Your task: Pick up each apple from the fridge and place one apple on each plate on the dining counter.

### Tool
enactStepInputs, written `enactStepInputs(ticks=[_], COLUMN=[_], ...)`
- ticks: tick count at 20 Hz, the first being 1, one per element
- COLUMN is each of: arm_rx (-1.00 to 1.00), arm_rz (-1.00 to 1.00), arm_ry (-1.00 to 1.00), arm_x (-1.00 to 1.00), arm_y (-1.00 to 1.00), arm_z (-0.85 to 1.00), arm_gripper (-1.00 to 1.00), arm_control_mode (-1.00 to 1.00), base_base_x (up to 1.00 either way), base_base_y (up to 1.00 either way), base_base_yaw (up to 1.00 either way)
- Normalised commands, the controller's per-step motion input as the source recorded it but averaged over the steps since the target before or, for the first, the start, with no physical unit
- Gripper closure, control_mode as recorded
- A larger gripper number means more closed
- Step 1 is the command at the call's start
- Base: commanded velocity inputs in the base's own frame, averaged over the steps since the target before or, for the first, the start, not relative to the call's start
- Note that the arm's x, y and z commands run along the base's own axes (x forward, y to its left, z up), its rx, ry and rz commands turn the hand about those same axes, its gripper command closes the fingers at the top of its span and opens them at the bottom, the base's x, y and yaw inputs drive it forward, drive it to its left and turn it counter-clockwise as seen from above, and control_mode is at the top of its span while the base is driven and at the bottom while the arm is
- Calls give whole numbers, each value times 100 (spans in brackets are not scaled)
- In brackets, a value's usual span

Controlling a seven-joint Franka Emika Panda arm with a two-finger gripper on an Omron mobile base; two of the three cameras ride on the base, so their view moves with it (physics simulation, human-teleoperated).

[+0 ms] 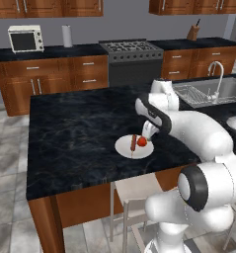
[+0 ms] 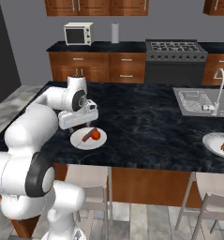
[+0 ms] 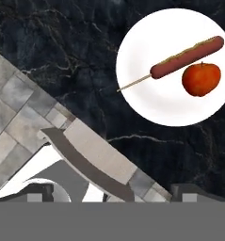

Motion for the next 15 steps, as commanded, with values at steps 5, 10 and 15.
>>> enactStepInputs(ticks=[5, 10, 15], arm_rx=[-2, 0, 0], arm_rz=[-20, -17, -30], arm_ry=[-8, -3, 3], arm_x=[-99, -100, -37], arm_y=[15, 2, -1], arm_z=[64, 0, 10], arm_gripper=[-100, -100, -100], arm_control_mode=[-100, -100, -100], base_base_x=[0, 0, 0], base_base_y=[0, 0, 0], base_base_yaw=[0, 0, 0])
